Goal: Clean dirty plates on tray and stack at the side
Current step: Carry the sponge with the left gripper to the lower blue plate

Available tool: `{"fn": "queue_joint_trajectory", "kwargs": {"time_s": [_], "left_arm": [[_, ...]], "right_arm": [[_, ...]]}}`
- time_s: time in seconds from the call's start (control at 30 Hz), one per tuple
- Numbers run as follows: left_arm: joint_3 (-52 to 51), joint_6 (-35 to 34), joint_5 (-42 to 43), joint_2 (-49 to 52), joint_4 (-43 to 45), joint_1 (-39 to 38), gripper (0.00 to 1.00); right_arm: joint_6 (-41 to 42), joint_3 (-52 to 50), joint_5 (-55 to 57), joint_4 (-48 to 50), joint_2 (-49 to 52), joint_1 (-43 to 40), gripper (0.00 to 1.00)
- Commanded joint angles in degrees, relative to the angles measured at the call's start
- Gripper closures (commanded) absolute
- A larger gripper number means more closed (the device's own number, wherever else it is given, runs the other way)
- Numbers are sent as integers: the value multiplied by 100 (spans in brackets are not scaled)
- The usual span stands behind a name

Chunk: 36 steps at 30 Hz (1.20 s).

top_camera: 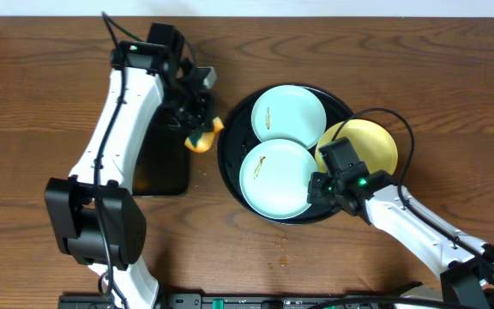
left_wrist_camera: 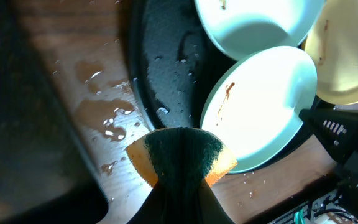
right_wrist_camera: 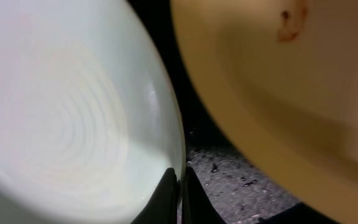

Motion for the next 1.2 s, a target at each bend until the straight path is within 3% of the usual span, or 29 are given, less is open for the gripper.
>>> {"fn": "queue_joint_trajectory", "kwargs": {"time_s": [0.0, 0.47, 0.7, 0.87, 1.17], "left_arm": [[-219, 116, 4, -17, 219, -299, 93], [-1910, -186, -17, -17, 2872, -1314, 93], [-1937, -166, -20, -17, 3003, -1744, 92], [-2127, -426, -1021, -15, 3073, -2144, 93], [-2232, -426, -1263, -9, 3436, -2144, 93]], "right_arm": [[-162, -72, -177, -13, 70, -133, 99], [-221, -72, -177, -13, 70, -118, 99], [-221, -72, -157, -11, 70, -118, 99], [-221, -72, -66, -11, 70, -114, 99], [-245, -72, -66, -15, 70, -114, 99]]}}
